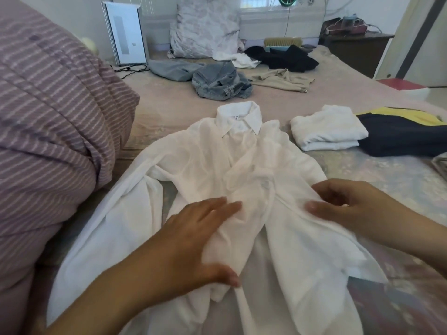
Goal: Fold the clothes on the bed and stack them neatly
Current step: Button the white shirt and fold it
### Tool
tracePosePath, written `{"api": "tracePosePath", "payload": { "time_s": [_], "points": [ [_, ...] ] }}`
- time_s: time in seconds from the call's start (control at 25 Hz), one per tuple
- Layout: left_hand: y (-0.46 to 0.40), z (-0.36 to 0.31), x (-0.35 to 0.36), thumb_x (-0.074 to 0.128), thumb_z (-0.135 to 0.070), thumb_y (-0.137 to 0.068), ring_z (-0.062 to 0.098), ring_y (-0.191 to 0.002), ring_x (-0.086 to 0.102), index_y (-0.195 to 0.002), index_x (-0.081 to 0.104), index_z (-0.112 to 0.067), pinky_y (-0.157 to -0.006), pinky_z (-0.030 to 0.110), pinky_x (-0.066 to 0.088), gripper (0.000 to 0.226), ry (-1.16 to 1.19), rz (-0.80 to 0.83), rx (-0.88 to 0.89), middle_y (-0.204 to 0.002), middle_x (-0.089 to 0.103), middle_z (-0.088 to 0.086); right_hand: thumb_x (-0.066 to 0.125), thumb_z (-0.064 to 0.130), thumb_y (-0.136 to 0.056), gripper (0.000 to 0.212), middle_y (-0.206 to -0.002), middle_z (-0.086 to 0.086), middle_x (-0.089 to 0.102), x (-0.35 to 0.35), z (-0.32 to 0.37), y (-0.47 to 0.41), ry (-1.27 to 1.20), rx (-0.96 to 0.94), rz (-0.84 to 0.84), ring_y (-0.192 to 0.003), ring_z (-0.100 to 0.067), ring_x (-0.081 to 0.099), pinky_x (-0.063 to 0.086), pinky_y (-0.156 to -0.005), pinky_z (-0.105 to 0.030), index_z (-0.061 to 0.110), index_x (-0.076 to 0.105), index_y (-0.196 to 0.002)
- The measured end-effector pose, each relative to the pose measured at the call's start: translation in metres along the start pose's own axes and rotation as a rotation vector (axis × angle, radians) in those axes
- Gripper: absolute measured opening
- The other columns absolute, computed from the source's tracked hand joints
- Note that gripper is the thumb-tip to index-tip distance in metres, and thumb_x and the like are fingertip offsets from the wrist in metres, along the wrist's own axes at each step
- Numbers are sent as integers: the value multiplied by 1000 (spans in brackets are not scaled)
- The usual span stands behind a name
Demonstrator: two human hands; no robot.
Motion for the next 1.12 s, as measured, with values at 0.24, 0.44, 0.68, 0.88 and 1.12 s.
{"api": "tracePosePath", "payload": {
  "time_s": [0.24,0.44,0.68,0.88,1.12],
  "points": [
    [-97,28,3,57,-57,-95,12,-155,-5,-157,11,-46,-124,40,0,78,-240,-86,52,-167,-4,-14,67,43,-95,69,-161,-14,33,29,26,-58,464,-285,-166,-151,-38,23,22,-121,-54,18,41,-154],
    [-163,79,50,47,-57,-99,28,-155,10,-159,25,-29,-119,67,12,70,-621,-51,-112,-168,9,3,40,52,-104,59,-169,-5,15,72,-6,-120,745,-281,31,-156,-32,7,8,-122,-60,29,32,-158],
    [-151,73,45,24,-64,-97,30,-137,51,-144,54,-26,-111,63,29,67,-542,10,-66,-152,50,5,11,46,-109,57,-141,-16,58,54,24,-99,729,-496,-293,-141,-30,41,17,-122,-46,18,58,-127],
    [-150,61,35,43,-56,-88,33,-134,49,-137,56,-20,-118,59,9,62,-495,-159,58,-142,59,13,45,28,-107,40,-134,-20,63,5,46,-142,324,-391,-282,-126,-33,57,35,-115,-39,-3,59,-130],
    [-156,69,40,48,-54,-85,28,-148,28,-140,56,-18,-121,59,-1,66,-384,-200,89,-145,56,15,59,16,-100,46,-147,-29,47,-25,38,-287,288,66,8,-139,-43,42,30,-114,-55,-8,50,-139]
  ]
}}
Point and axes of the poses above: each hand's wrist, its own y-axis away from the middle knuckle, its own x-axis out of the palm, z = x × y, the point moved 5 cm from there along -y, towards the middle knuckle
